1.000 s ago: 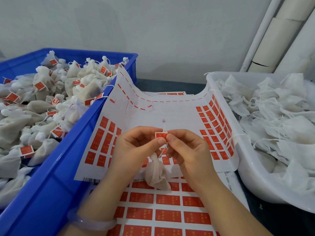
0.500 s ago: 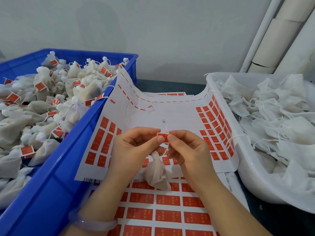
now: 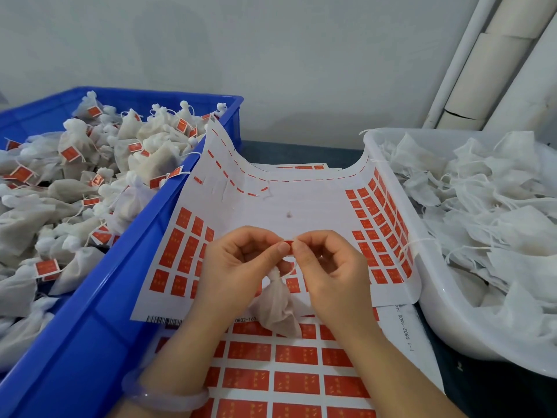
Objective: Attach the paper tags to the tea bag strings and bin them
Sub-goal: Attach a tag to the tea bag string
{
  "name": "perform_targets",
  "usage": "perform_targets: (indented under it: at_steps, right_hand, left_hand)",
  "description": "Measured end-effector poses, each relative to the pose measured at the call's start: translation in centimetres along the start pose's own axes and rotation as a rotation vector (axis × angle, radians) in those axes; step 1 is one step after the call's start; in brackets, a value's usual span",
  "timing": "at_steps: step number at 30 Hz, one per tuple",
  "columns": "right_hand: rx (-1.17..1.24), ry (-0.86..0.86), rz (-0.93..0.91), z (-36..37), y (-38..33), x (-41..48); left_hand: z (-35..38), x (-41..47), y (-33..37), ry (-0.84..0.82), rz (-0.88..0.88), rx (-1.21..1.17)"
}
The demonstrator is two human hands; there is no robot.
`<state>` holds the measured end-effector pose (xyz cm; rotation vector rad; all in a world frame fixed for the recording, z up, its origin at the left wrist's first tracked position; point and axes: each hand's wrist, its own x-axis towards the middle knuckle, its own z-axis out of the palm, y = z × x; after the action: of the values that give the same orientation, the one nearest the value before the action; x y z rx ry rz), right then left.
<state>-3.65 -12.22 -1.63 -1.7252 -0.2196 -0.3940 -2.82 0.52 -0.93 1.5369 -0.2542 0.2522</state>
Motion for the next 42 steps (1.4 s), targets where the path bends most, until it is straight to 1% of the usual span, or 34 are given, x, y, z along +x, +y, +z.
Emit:
perform_targets:
  at_steps: [3, 9, 13, 15, 19, 24, 27, 30, 33, 36, 38, 40, 42]
  right_hand:
    - [0.032, -0.027, -0.007, -0.2, -0.2, 0.2]
    - [0.003, -0.023, -0.078, -0.2, -0.2, 0.3]
    - [0.034, -0.023, -0.023, -0.2, -0.1, 0.4]
    - [0.040, -0.006, -0.028, -0.1, 0.1, 0.3]
    - [0.033, 0.012, -0.066, -0.2, 0.2, 0.2]
    - [-0.076, 0.009, -0.165, -0.4, 0.1, 0.3]
    - [-0.009, -0.042, -0.044, -0.3, 0.2, 0.5]
    - [-0.001, -0.191, 0.092, -0.3, 0.7, 0.6]
    - [-0.088, -0.284, 0.114, -0.4, 1.0, 0.8]
    - [-0.130, -0.315, 0.131, -0.8, 1.2, 1.0]
    - [-0.109, -0.355, 0.143, -0.7, 0.9, 0.7]
    - [-0.099, -0.376, 0.149, -0.1, 0.8, 0.2]
    - [-0.175, -0.351, 0.115, 0.5, 0.9, -0.2]
  left_hand:
    - [0.0, 0.0, 0.0, -0.014, 0.032, 0.010]
    - [-0.1, 0.1, -0.1, -0.045, 0.046, 0.022]
    - [-0.1, 0.1, -0.4, -0.031, 0.025, 0.069]
    - [0.0, 0.1, -0.5, -0.037, 0.000, 0.071]
    - [0.0, 0.1, -0.5, -0.043, -0.064, 0.014]
    - [0.0, 0.2, -0.5, -0.029, -0.016, 0.069]
    - [-0.2, 0.3, -0.7, 0.001, -0.021, 0.093]
    - [-0.3, 0.3, -0.8, 0.031, -0.019, 0.083]
    - [-0.4, 0.2, -1.0, 0.045, -0.037, 0.082]
    - [-0.7, 0.3, -1.0, 0.107, -0.123, -0.044]
    - [-1.0, 0.5, -1.1, 0.160, -0.150, -0.087]
    - [-1.0, 0.5, -1.0, 0.165, -0.130, -0.062]
    - [-0.7, 0.3, -1.0, 0.140, -0.113, -0.015]
